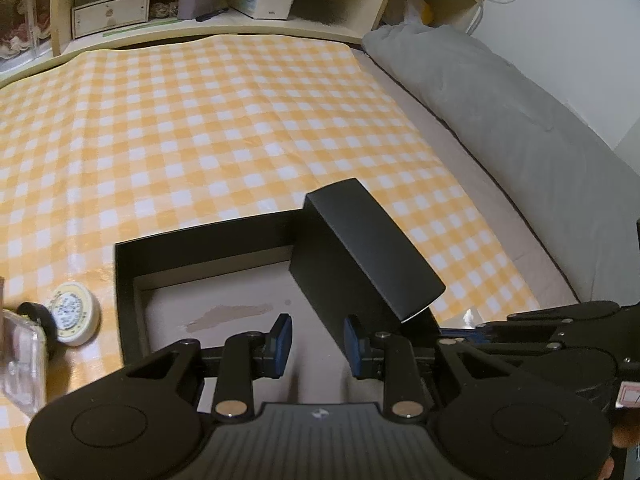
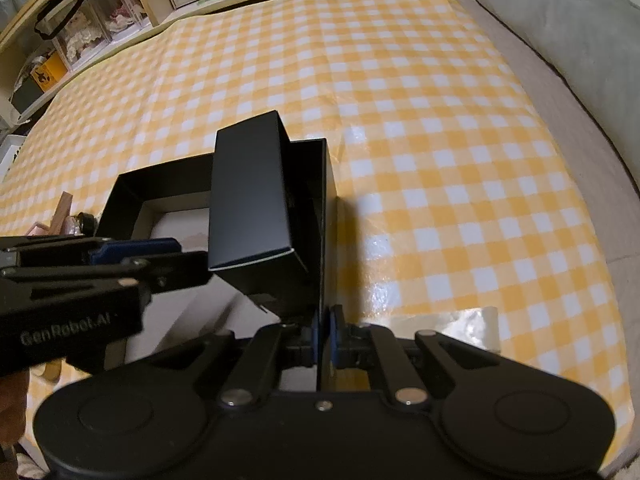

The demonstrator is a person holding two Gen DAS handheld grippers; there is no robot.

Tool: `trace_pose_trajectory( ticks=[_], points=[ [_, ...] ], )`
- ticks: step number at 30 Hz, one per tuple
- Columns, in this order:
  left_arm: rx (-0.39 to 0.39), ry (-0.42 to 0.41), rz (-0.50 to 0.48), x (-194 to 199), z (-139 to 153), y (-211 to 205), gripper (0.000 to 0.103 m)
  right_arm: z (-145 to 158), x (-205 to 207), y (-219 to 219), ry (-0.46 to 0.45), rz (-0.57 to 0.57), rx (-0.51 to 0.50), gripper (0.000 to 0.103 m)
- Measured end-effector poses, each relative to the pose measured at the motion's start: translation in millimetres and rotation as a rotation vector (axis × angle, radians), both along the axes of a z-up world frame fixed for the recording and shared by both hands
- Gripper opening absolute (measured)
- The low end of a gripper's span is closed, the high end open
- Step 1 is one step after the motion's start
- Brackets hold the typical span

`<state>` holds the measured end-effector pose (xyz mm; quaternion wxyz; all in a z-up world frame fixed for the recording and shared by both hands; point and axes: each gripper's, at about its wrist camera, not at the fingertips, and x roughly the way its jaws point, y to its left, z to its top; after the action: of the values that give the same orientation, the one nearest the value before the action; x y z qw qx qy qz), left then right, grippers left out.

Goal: Organize rigid objects
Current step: 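Withdraw the left tool from the open box, then grasp the brown wooden square compact with the left tool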

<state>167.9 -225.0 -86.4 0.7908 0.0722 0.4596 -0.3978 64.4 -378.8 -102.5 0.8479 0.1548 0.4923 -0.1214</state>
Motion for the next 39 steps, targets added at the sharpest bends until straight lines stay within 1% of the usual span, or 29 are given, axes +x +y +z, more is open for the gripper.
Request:
trace_pose_trajectory(
  ticks=[5, 6, 7, 9, 12, 13, 15, 18, 20, 24, 27, 29, 35, 39],
  points=[
    [-0.006, -0.010, 0.005, -6, 11, 21, 0.033, 2, -5, 4, 0.002, -0.002, 0.000, 0.006],
    [-0.007, -0.018, 0.008, -8, 15, 26, 0.040, 2, -4, 5, 0.005, -0.001, -0.003, 0.006],
    [-0.009, -0.025, 0.015, -9, 19, 32, 0.045, 2, -4, 6, 0.008, 0.000, -0.007, 0.006],
    [-0.024, -0.040, 0.039, -13, 28, 46, 0.069, 1, -4, 7, 0.013, 0.004, -0.015, 0.006],
    [-0.048, -0.068, 0.073, -16, 44, 67, 0.086, 1, -4, 9, 0.018, 0.007, -0.023, 0.006],
    [-0.053, -0.079, 0.083, -16, 49, 73, 0.088, 1, -4, 10, 0.021, 0.005, -0.023, 0.006],
    [-0.057, -0.097, 0.106, -16, 57, 87, 0.098, 1, -3, 7, 0.028, 0.006, -0.022, 0.005],
    [-0.059, -0.132, 0.134, -15, 67, 108, 0.102, 0, -2, 8, 0.037, 0.011, -0.033, 0.005],
    [-0.054, -0.149, 0.155, -11, 71, 121, 0.103, 0, -2, 9, 0.040, 0.017, -0.040, 0.005],
    [-0.049, -0.147, 0.213, 1, 70, 144, 0.103, -3, 1, 7, 0.048, 0.028, -0.047, 0.005],
    [-0.064, -0.106, 0.284, 17, 64, 163, 0.103, -4, 4, 5, 0.050, 0.033, -0.052, 0.005],
    [-0.071, -0.066, 0.329, 29, 56, 174, 0.103, -4, 4, 5, 0.049, 0.031, -0.049, 0.005],
    [-0.077, 0.017, 0.465, 67, 31, 203, 0.103, -4, 7, 2, 0.048, 0.024, -0.034, 0.005],
    [-0.101, 0.069, 0.551, 94, 18, 215, 0.103, -4, 9, 1, 0.048, 0.024, -0.059, 0.006]
  ],
)
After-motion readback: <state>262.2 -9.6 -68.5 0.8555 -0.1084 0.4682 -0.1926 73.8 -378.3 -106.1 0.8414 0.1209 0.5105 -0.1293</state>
